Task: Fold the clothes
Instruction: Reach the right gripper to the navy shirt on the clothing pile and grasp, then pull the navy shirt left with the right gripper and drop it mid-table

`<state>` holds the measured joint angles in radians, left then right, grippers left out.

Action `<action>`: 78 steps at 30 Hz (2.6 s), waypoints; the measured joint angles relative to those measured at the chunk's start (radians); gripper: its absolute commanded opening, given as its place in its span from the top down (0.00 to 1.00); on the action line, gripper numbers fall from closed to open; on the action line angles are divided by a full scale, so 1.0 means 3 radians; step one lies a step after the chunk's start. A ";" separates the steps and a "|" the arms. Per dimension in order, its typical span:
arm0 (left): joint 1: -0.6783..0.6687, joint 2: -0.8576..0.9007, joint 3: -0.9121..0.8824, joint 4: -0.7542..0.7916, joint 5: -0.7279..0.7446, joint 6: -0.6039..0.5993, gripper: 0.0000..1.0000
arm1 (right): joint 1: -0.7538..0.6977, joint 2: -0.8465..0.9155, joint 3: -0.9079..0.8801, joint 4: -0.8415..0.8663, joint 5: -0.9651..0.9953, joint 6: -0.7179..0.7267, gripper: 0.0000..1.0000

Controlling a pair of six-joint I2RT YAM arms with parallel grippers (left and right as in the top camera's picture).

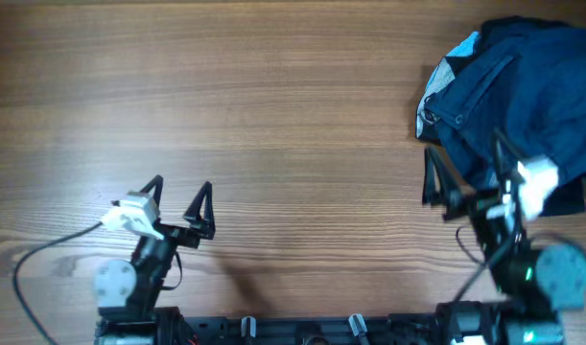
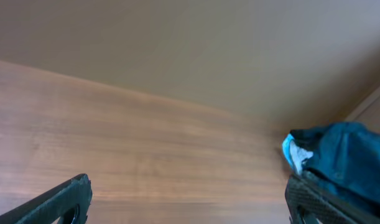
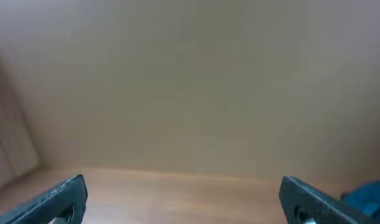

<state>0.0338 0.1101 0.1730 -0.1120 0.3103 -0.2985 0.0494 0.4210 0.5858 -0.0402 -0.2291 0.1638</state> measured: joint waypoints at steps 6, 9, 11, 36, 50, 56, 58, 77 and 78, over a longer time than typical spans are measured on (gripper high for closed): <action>0.0000 0.0992 0.0999 -0.0678 0.0018 -0.0039 0.00 | 0.0000 0.1676 0.1888 -0.1395 -0.0085 -0.0095 0.00; 0.0000 0.1673 0.1405 -0.1058 0.0020 -0.0051 0.00 | -0.0003 0.2422 0.2909 -0.2141 -0.0098 -0.0261 0.00; 0.0000 0.2122 0.1653 -0.1305 0.0022 -0.0051 0.00 | -0.0003 0.2930 0.3662 -0.2803 -0.0098 -0.0467 0.00; 0.0000 0.3479 0.1788 -0.1441 0.0135 -0.0062 0.00 | -0.1188 0.5375 0.4242 -0.3595 0.0721 0.0429 0.20; 0.0000 0.3479 0.1788 -0.1334 0.0135 -0.0062 0.00 | -0.1176 0.5381 0.4194 -0.3366 0.1138 0.0374 0.96; 0.0000 0.3479 0.1788 -0.1170 0.0137 -0.0064 0.00 | -0.0937 0.5222 0.4431 -0.3483 0.0673 -0.0029 0.96; 0.0000 0.3479 0.1788 -0.1170 0.0145 -0.0064 0.00 | -0.0701 0.5074 0.4657 -0.3488 0.0539 -0.0107 0.96; -0.0006 0.2712 0.1789 -0.1322 0.0333 -0.0062 0.00 | 0.1122 0.4495 0.5468 -0.2973 0.0429 0.0228 0.89; -0.0013 0.2719 0.1789 -0.1350 0.0356 -0.0062 0.00 | 0.1120 0.4495 0.5468 -0.3005 0.0427 0.0249 0.78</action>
<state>0.0299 0.9257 0.7097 -0.5171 0.4171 -0.3172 0.3855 1.7695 2.2261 -0.9417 -0.1009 0.2386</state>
